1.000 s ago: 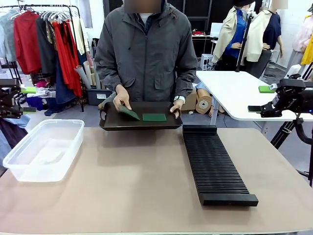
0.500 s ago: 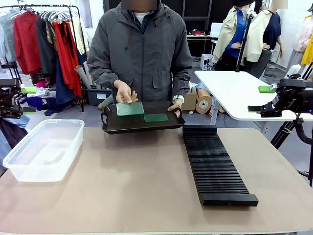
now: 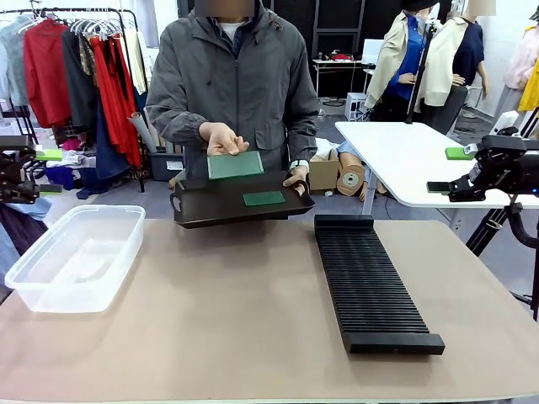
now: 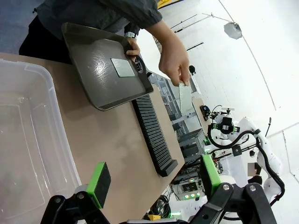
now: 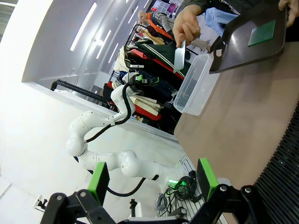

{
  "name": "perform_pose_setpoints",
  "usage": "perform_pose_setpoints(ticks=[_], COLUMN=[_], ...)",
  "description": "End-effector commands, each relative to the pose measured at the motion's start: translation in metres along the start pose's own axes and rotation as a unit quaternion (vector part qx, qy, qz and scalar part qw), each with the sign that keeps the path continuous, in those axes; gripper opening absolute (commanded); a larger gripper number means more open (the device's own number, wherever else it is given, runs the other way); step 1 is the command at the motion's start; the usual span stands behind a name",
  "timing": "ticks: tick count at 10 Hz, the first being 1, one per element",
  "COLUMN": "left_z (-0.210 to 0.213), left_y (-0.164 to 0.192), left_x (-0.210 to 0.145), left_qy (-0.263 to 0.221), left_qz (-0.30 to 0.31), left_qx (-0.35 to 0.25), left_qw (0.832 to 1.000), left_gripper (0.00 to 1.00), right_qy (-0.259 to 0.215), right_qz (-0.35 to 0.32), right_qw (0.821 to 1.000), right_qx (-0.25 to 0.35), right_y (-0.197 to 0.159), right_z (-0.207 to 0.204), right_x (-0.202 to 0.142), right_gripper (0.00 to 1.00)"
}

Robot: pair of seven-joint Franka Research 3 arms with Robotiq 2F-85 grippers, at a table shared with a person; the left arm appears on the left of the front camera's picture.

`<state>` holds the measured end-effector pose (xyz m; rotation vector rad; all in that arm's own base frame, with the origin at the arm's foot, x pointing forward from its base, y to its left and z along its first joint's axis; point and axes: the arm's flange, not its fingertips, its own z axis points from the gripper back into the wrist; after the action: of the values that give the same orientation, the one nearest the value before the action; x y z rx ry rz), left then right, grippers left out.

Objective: Sort PCBs into racks and boxes based on the side picked up.
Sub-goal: Pick up the Blank PCB handed by the Human.

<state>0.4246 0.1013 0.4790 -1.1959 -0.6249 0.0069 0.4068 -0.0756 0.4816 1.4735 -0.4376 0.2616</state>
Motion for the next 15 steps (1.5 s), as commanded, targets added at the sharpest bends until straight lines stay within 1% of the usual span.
perform_pose_setpoints(ticks=[1,15], left_z=[0.0017,0.0017], left_y=[-0.0015,-0.0015], left_x=[0.0016,0.0016], left_qy=[0.003,0.003], left_qz=[0.001,0.001], left_qx=[0.001,0.001], left_qw=[1.000,1.000], left_gripper=[1.00,1.00], right_qy=[-0.001,0.000], right_qz=[0.003,0.000], right_qw=[1.000,1.000], right_qx=[0.006,0.000], right_y=[0.0020,0.0000], right_z=[0.0001,0.0001], right_x=[0.0000,0.0000], right_gripper=[1.00,1.00])
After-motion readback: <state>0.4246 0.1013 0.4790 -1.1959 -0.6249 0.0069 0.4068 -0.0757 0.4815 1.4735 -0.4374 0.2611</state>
